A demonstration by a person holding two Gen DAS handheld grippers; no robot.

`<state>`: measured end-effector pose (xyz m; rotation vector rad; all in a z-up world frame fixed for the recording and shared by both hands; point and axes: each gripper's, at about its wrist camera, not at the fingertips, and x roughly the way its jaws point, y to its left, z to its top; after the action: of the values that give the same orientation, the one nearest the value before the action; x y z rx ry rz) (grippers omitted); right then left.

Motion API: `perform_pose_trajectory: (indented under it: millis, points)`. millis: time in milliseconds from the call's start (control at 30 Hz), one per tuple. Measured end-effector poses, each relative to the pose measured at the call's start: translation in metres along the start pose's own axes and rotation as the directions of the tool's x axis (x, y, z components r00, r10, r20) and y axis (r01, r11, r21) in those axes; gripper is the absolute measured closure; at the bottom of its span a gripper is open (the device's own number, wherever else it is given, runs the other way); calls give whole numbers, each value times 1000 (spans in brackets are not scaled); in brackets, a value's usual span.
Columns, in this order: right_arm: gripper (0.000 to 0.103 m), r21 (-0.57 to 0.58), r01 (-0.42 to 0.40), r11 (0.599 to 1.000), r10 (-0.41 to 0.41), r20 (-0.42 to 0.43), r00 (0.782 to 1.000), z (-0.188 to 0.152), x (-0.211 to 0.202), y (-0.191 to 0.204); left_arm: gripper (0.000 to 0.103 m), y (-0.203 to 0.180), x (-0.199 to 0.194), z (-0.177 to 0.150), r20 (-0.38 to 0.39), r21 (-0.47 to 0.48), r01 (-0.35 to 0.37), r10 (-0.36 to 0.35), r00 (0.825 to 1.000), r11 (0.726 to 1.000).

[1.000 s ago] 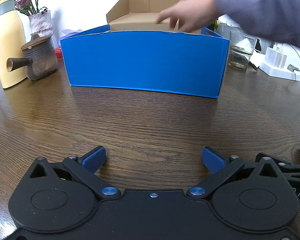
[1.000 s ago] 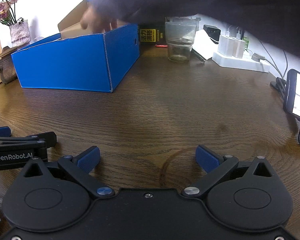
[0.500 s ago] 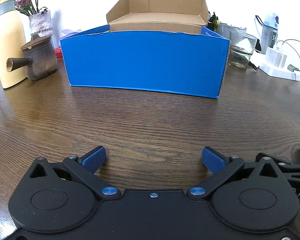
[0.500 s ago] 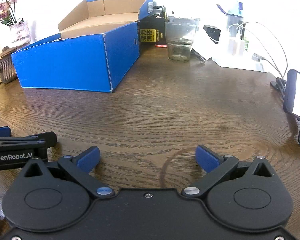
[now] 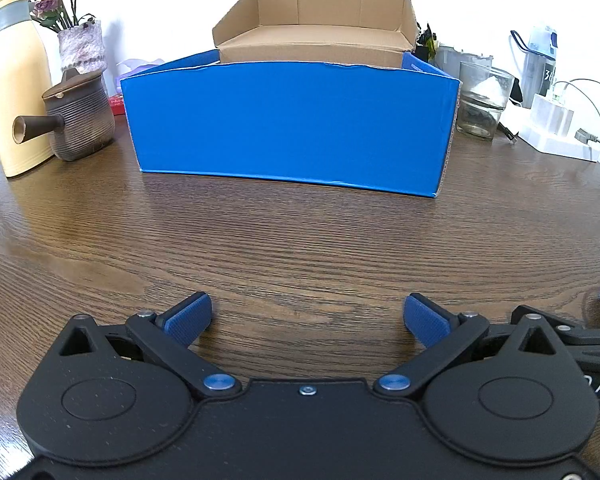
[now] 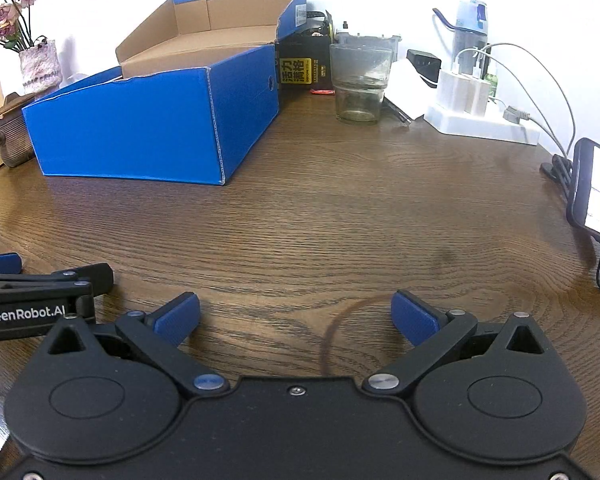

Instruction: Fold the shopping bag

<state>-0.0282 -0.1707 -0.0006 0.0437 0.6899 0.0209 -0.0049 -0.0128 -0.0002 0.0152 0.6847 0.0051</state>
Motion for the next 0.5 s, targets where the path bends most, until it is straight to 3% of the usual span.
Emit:
perform_pose_trajectory:
  millis: [500]
  points:
    - [0, 0, 0, 1000, 0, 0, 1000, 0, 0, 1, 0, -1, 0, 1, 0, 0, 0, 0, 1000, 1000]
